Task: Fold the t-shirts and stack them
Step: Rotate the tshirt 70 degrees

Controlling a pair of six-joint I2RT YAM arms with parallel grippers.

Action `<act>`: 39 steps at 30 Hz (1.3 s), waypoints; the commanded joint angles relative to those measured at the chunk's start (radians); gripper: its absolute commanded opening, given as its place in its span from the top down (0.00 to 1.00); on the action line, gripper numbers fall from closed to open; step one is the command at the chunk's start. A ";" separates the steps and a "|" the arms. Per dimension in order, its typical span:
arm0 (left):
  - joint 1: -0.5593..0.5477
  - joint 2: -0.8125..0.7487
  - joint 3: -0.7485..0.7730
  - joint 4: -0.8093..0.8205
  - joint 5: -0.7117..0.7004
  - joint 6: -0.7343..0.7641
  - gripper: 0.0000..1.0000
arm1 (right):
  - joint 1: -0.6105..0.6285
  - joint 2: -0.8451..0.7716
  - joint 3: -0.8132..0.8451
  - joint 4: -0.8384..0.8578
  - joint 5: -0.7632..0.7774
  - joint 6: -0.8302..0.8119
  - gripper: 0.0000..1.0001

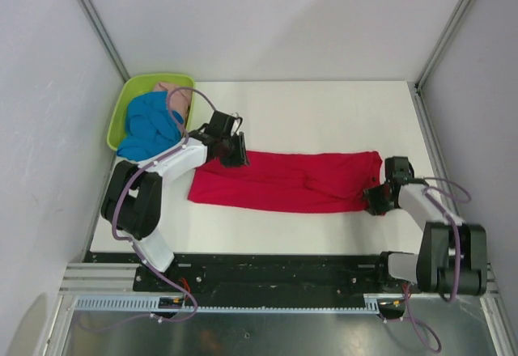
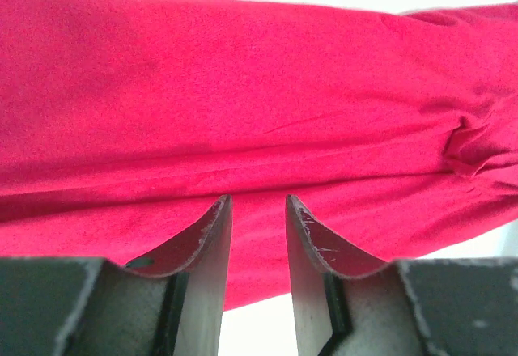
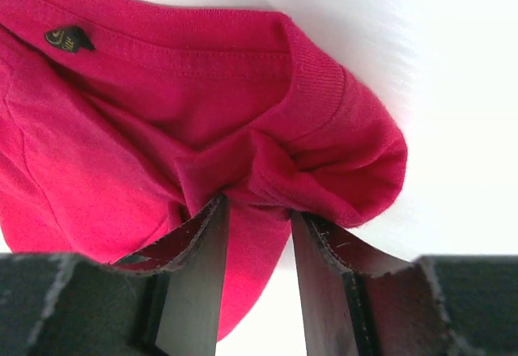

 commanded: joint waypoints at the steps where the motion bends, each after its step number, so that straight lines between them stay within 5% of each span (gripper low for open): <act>1: 0.021 -0.042 -0.001 0.020 0.015 0.002 0.62 | -0.021 0.242 0.119 0.161 0.139 -0.080 0.59; 10: 0.018 -0.047 -0.065 0.019 0.025 0.006 0.63 | -0.008 0.716 0.586 0.140 0.122 -0.270 0.60; 24: -0.054 -0.061 -0.191 0.018 -0.041 -0.007 0.64 | 0.026 1.130 1.252 -0.123 0.222 -0.555 0.58; 33: -0.165 -0.031 -0.209 0.010 -0.105 -0.072 0.65 | -0.008 1.086 1.286 -0.103 0.196 -0.620 0.43; 39: -0.240 0.001 -0.191 0.011 -0.071 -0.146 0.65 | -0.041 1.004 1.202 -0.061 0.167 -0.607 0.41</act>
